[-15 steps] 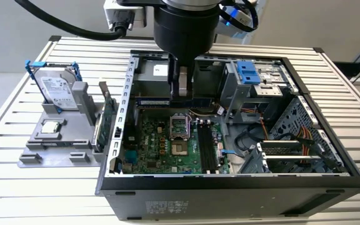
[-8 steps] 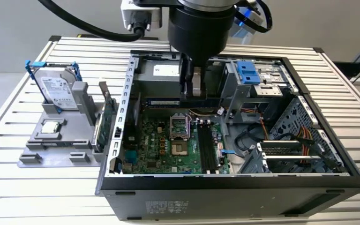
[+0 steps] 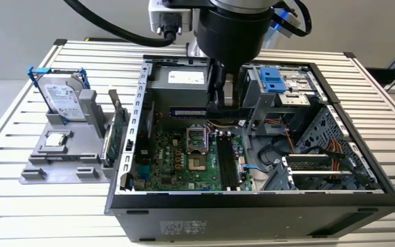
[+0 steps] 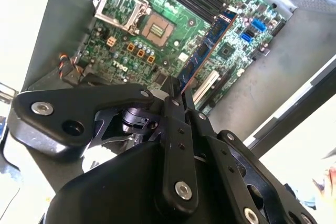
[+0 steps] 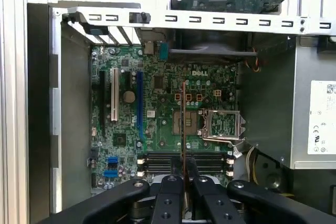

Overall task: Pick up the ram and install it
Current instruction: 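Pick up the ram and move it above insertion slot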

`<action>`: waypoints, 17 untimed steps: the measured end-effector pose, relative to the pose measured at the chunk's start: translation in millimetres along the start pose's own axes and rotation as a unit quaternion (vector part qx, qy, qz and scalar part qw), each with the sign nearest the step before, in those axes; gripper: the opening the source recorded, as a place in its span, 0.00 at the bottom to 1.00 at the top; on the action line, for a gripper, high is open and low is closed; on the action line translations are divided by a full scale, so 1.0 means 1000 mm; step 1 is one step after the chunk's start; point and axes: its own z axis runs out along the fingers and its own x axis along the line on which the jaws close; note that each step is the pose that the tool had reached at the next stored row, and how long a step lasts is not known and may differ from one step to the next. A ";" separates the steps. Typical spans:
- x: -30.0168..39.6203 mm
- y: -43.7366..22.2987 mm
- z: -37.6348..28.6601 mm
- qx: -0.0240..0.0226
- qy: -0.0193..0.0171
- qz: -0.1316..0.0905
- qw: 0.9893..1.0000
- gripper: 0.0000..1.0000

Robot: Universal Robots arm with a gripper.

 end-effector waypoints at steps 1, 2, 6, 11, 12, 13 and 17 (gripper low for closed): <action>0.0000 -0.0018 0.0000 0.000 0.000 0.000 1.000 0.00; 0.0000 -0.0036 -0.0001 0.000 0.000 0.000 1.000 0.00; 0.0000 -0.0103 -0.0002 0.000 0.000 0.000 1.000 0.00; 0.0000 -0.0177 -0.0003 0.000 0.000 0.000 1.000 0.00; 0.0000 -0.0193 -0.0003 0.000 0.000 0.000 1.000 0.00; 0.0000 -0.0210 -0.0004 0.000 0.000 0.001 1.000 0.00; 0.0000 -0.0275 -0.0005 0.000 0.000 0.004 1.000 0.00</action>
